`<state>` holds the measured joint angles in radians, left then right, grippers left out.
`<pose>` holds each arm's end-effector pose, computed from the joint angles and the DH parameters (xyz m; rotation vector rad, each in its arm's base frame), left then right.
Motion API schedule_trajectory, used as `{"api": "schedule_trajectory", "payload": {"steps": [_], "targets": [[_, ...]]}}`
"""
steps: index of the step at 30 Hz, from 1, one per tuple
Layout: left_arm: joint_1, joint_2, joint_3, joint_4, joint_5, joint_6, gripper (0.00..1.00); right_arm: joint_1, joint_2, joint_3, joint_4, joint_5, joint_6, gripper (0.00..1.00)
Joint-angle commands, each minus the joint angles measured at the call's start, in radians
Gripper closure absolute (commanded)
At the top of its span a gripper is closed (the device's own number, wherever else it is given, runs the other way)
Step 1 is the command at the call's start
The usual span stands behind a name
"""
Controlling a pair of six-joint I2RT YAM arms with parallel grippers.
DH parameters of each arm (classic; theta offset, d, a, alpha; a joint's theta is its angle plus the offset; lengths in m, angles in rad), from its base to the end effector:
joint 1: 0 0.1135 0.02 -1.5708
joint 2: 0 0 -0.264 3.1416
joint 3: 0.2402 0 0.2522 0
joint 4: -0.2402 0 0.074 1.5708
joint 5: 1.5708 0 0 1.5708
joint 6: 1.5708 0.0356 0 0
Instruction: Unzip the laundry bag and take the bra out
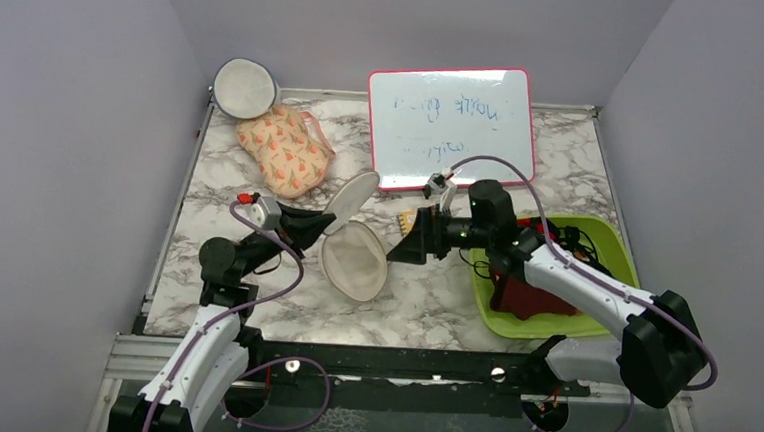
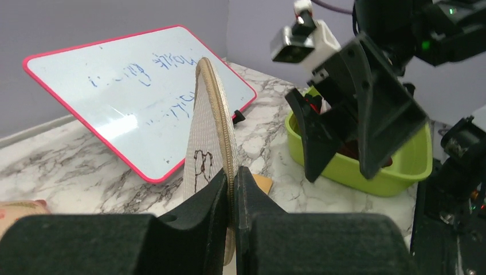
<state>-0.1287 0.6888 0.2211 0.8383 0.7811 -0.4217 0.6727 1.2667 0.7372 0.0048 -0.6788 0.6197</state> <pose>0.1499 -0.0447 0.2604 0.5275 1.2647 -0.9315 0.1978 0.1862 0.2425 -0.5245 2.2674 1.4347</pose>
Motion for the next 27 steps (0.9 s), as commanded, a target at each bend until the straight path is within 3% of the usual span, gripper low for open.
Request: {"api": "schedule_trajectory", "payload": {"steps": [1,5,10,15,19,23,27], "targets": [[-0.034,-0.031,-0.02,0.035,0.074,0.178,1.0,-0.067,0.007,0.137,-0.007,-0.049,0.081,0.06],[-0.038,-0.041,-0.028,0.021,0.071,0.238,1.0,-0.073,0.025,0.268,-0.128,0.082,0.271,0.03],[-0.038,-0.033,-0.023,0.007,0.074,0.255,1.0,-0.001,0.074,0.348,-0.139,0.252,0.589,0.0],[-0.04,-0.042,-0.028,0.007,0.085,0.257,1.0,0.031,0.162,0.424,-0.165,0.331,0.748,0.0],[-0.046,-0.047,-0.033,0.006,0.097,0.269,1.0,0.034,0.236,0.505,-0.232,0.368,0.784,0.0],[-0.047,-0.047,-0.033,0.003,0.102,0.28,1.0,0.034,0.252,0.474,-0.215,0.345,0.865,0.07],[-0.048,-0.042,-0.029,-0.005,0.103,0.282,1.0,0.034,0.24,0.437,-0.162,0.325,0.913,0.25]]}}
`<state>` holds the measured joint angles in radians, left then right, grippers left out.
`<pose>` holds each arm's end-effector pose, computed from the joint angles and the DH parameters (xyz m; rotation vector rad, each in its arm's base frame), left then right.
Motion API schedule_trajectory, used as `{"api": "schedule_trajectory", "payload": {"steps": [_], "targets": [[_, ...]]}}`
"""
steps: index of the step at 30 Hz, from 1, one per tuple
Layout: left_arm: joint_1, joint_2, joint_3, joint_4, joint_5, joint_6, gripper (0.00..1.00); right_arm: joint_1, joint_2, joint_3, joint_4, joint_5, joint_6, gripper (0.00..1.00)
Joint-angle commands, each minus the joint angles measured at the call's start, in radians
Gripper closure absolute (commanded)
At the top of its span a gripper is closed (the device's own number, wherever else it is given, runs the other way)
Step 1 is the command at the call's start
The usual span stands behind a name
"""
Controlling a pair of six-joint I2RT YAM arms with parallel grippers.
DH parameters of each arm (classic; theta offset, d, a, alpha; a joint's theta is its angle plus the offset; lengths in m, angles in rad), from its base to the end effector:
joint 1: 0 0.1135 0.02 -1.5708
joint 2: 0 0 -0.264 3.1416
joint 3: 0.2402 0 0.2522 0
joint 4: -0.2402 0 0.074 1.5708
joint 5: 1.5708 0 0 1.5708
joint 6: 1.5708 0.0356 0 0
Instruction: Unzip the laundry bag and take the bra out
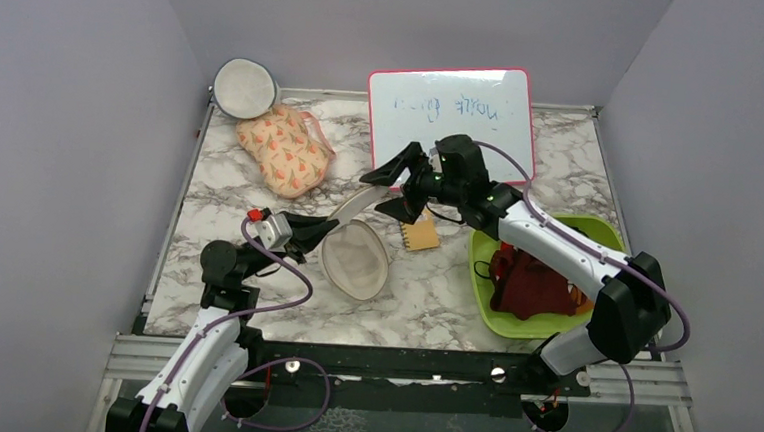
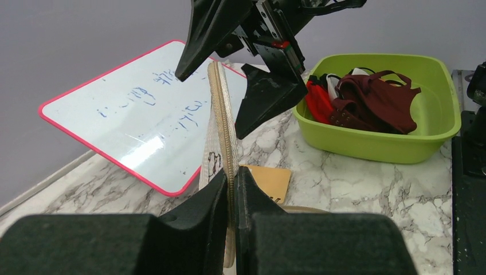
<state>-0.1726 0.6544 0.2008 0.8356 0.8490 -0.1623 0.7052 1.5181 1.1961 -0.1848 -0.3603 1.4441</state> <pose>0.1407 -0.0517 0.2571 0.7642 1.1302 -0.7851 0.2594 0.2372 0.3044 0.6538 2.4317 1.5131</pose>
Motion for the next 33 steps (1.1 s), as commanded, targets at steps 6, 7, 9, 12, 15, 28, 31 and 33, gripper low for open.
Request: {"api": "schedule_trajectory", "payload": {"steps": [6,7,9,12,15,28,31,33], "targets": [[-0.005,0.002,0.006,-0.021,0.044,0.004,0.93,0.006,-0.072,-0.099,0.065,0.04,0.104,0.7],[-0.005,0.001,0.009,-0.024,0.05,0.004,0.9,0.006,-0.08,-0.118,0.085,0.04,0.106,0.75],[-0.007,-0.006,0.014,-0.025,0.061,-0.005,0.8,0.006,-0.085,-0.143,0.109,0.038,0.094,0.86],[-0.006,-0.033,0.024,-0.033,0.063,-0.029,0.6,0.006,-0.077,-0.152,0.124,0.011,0.057,0.93],[-0.007,-0.07,0.04,-0.038,0.101,-0.053,0.43,0.007,-0.066,-0.156,0.14,0.004,-0.008,0.94],[-0.01,-0.103,0.058,-0.048,0.078,-0.094,0.3,0.008,0.012,-0.229,0.279,0.0,-0.209,0.97],[-0.006,-0.104,0.094,-0.212,-0.043,-0.042,0.3,0.031,0.045,-0.236,0.305,-0.034,-0.212,0.97],[-0.006,-0.101,0.152,-0.369,-0.109,0.037,0.3,0.053,0.054,-0.241,0.304,-0.029,-0.214,0.96]]}}
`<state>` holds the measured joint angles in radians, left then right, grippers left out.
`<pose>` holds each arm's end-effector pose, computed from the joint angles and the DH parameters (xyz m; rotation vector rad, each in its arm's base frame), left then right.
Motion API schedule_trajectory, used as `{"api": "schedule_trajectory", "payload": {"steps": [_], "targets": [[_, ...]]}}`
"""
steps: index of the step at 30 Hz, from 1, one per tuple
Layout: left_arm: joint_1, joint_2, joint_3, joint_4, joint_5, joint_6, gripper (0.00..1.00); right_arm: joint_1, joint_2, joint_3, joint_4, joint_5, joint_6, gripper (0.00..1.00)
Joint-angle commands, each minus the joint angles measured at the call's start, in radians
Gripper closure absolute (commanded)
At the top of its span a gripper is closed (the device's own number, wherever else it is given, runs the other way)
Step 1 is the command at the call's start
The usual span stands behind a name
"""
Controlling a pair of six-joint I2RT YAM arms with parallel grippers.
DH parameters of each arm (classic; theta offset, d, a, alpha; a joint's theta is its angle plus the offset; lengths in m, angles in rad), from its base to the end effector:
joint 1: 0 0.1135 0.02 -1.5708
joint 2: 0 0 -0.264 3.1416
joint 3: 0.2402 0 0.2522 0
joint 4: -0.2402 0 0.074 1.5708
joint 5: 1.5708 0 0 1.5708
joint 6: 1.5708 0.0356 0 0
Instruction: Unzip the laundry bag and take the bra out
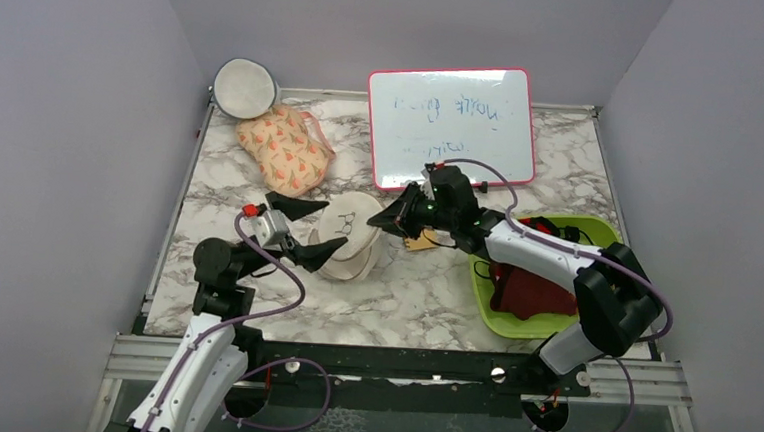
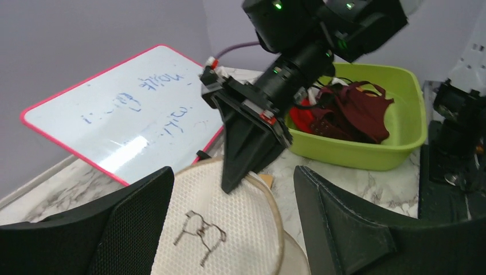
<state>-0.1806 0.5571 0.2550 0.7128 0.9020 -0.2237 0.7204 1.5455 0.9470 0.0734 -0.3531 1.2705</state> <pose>0.1285 -0.0519 0.2758 0.7915 1.1206 -0.8615 0.2492 0.2352 0.2351 0.4255 2.4407 1.4310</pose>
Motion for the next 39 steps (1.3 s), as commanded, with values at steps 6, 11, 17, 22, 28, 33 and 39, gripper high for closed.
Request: {"api": "schedule_trajectory", "payload": {"steps": [6,11,17,22,28,33,39], "targets": [[0.001,-0.002,0.194,-0.499,-0.36,0.226,0.3,0.097,0.046,-0.015,0.068,-0.026,-0.01,0.92],[0.0,0.004,0.194,-0.505,-0.381,0.224,0.3,0.138,0.053,-0.056,0.074,0.053,-0.017,0.79],[-0.002,0.012,0.195,-0.508,-0.377,0.224,0.3,0.138,0.091,-0.062,0.035,0.124,-0.09,0.68],[-0.006,0.015,0.2,-0.52,-0.388,0.223,0.3,0.136,0.052,-0.042,-0.073,0.334,-0.26,0.53],[-0.013,0.027,0.203,-0.528,-0.399,0.215,0.3,0.132,0.0,0.035,-0.253,0.462,-0.548,0.39],[-0.013,0.042,0.212,-0.558,-0.469,0.17,0.22,0.131,-0.077,0.085,-0.41,0.483,-0.785,0.33],[-0.012,0.09,0.243,-0.65,-0.674,0.026,0.02,0.093,-0.26,0.045,-0.465,0.583,-0.889,0.01]]}}
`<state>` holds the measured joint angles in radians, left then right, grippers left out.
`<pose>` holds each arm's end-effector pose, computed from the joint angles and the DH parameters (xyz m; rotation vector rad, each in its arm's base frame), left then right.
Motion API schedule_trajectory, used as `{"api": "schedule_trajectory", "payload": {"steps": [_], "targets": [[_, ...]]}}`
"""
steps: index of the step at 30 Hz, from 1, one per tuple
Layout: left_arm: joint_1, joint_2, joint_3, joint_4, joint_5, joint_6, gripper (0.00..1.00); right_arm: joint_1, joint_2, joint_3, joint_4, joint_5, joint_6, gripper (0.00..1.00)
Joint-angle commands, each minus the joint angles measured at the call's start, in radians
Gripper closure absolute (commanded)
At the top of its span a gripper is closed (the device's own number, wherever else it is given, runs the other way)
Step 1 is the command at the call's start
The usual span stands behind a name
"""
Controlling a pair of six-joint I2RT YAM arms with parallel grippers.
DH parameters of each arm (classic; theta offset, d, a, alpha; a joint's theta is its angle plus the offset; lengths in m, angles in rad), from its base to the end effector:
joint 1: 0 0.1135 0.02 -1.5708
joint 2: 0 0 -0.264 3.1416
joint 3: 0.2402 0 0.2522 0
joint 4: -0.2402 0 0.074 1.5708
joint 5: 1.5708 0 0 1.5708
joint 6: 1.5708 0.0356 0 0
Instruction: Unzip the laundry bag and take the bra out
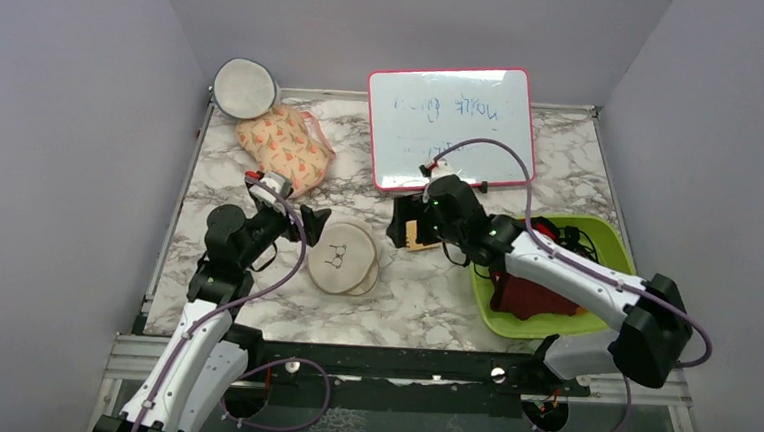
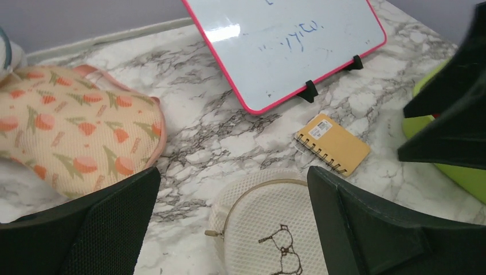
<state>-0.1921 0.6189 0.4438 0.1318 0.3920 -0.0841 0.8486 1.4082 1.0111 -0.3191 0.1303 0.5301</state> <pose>0.1578 -0.0446 0.2784 0.3920 1.5889 -0.5281 0.2076 0.2287 0.2629 -0.3030 2.3261 0.5610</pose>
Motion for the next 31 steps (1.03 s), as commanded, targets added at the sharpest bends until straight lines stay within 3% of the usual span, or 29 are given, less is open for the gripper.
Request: {"api": "schedule_trajectory", "payload": {"steps": [1,6,9,14,18,24,31], "targets": [[-0.001,0.048,0.072,-0.09,-0.178,-0.131,0.01,-0.064,-0.171,-0.047,-0.053,0.077,-0.179,0.0],[0.001,0.18,0.208,-0.186,-0.287,-0.209,0.01,-0.344,-0.402,-0.093,-0.074,-0.079,-0.225,0.0],[0.001,0.24,0.327,-0.224,-0.367,-0.21,0.01,-0.445,-0.485,-0.041,-0.148,-0.056,-0.237,0.0],[0.002,0.329,0.654,-0.367,-0.48,-0.165,0.01,-0.455,-0.635,0.1,-0.216,0.049,-0.277,0.0],[0.002,0.305,0.827,-0.394,-0.461,-0.145,0.01,-0.454,-0.712,0.213,-0.198,0.019,-0.398,0.0],[0.002,0.198,0.868,-0.326,-0.421,-0.168,0.01,-0.454,-0.708,0.346,-0.236,0.088,-0.416,0.0],[0.002,0.156,0.855,-0.331,-0.413,-0.177,0.01,-0.455,-0.728,0.322,-0.229,0.054,-0.388,0.0]]}}
